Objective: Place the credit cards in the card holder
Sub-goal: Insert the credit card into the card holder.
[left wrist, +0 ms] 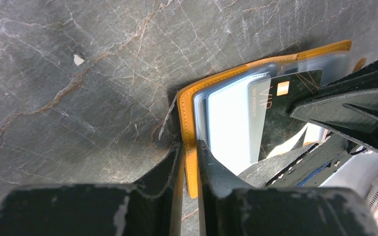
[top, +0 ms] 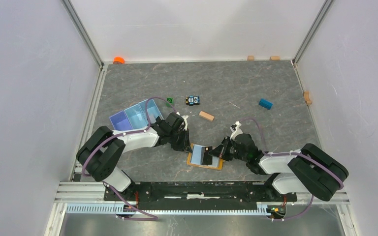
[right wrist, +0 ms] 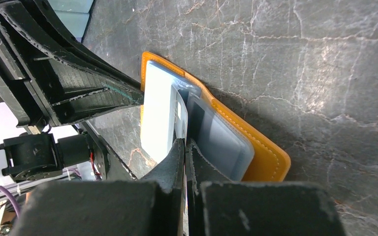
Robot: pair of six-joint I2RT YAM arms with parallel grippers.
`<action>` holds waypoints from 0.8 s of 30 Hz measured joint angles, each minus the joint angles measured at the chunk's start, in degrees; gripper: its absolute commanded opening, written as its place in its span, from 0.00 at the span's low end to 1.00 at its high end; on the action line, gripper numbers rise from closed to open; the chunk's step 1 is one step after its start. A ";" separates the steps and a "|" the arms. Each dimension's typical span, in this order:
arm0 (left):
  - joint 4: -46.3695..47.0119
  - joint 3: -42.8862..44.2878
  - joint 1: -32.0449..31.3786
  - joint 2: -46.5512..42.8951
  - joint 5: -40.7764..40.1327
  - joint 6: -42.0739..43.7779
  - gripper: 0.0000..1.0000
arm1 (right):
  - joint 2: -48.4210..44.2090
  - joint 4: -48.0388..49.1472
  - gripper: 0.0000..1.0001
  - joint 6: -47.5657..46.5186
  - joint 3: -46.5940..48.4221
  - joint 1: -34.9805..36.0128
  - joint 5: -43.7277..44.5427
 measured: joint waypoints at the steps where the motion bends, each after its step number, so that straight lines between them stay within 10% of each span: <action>1: 0.15 -0.09 0.00 0.00 0.02 0.00 0.15 | 0.20 0.74 0.00 0.55 -0.28 0.44 0.52; 6: 0.98 -0.57 -0.15 0.00 0.13 -0.04 0.03 | 1.01 3.76 0.00 3.06 -1.73 1.99 2.56; 12: 2.29 -1.22 -0.22 -0.02 0.24 -0.31 0.02 | 0.13 3.43 0.22 3.91 -2.16 2.91 4.94; 24: 3.91 -2.03 -0.76 -0.15 0.20 -2.64 0.02 | -11.98 -21.35 0.45 -5.95 4.70 3.61 14.62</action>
